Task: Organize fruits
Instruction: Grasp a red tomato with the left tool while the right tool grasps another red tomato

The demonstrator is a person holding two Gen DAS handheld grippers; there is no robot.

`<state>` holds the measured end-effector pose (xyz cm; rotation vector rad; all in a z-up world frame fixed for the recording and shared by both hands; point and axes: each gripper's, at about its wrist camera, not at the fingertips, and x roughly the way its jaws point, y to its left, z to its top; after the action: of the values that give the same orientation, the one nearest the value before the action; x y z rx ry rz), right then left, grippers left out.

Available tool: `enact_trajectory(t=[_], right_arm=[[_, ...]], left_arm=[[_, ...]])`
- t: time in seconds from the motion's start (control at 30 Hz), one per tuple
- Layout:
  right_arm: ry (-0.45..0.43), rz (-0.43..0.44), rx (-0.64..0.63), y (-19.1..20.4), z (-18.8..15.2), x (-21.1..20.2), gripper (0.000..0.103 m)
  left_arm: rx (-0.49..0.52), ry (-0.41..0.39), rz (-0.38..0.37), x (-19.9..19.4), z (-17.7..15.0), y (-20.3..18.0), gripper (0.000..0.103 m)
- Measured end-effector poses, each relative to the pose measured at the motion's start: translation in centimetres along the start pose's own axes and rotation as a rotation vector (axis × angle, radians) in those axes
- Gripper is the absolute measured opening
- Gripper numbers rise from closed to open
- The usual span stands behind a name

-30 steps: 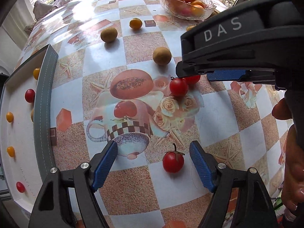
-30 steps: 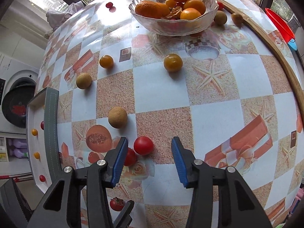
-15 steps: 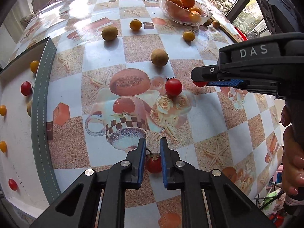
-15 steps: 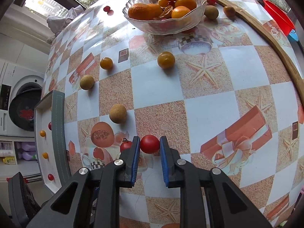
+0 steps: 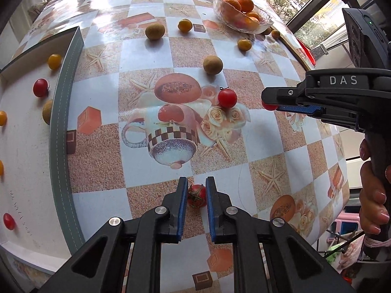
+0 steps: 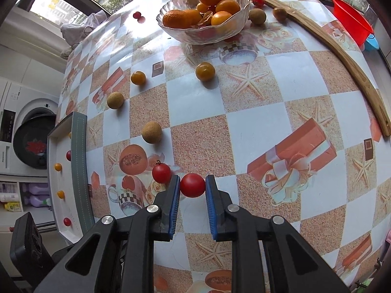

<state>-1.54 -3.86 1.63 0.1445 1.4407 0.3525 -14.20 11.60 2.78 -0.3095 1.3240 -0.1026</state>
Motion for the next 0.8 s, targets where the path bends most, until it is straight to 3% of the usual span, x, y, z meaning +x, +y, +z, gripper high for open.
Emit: enact_trajectory(t=[0.1, 0.13, 0.17, 0.23, 0.43, 0.53, 0.57, 0.8], right_arm=[[0.004, 0.0, 0.005, 0.1, -0.3, 0.1, 0.023], [0.004, 0.0, 0.006, 0.1, -0.4, 0.1, 0.023], [0.005, 0.0, 0.007, 0.1, -0.5, 0.1, 0.023], [0.007, 0.001, 0.012, 0.1, -0.7, 0.0, 0.023], [0.005, -0.005, 0.015, -0.1, -1.1, -0.2, 0.023], [0.004, -0.012, 0.009, 0.0, -1.3, -0.4, 0.023], [0.001, -0.015, 0.001, 0.2, -1.4, -0.5, 0.023], [-0.022, -0.041, -0.098, 2.6, -1.8, -1.2, 0.023]], left_arm=[[0.029, -0.013, 0.017, 0.4, -0.1, -0.7, 0.017], [0.042, -0.015, 0.027, 0.8, 0.1, -1.2, 0.022], [0.055, -0.009, 0.049, 1.0, 0.0, -1.5, 0.04], [0.07, -0.006, 0.085, 1.5, -0.3, -1.9, 0.052], [0.119, -0.017, 0.121, 1.8, -1.0, -2.4, 0.052], [0.114, -0.008, 0.067, 1.7, -0.9, -2.2, 0.025], [0.111, -0.002, 0.058, 1.7, -1.0, -2.2, 0.023], [0.038, -0.017, 0.035, -0.1, -0.6, -0.6, 0.023]])
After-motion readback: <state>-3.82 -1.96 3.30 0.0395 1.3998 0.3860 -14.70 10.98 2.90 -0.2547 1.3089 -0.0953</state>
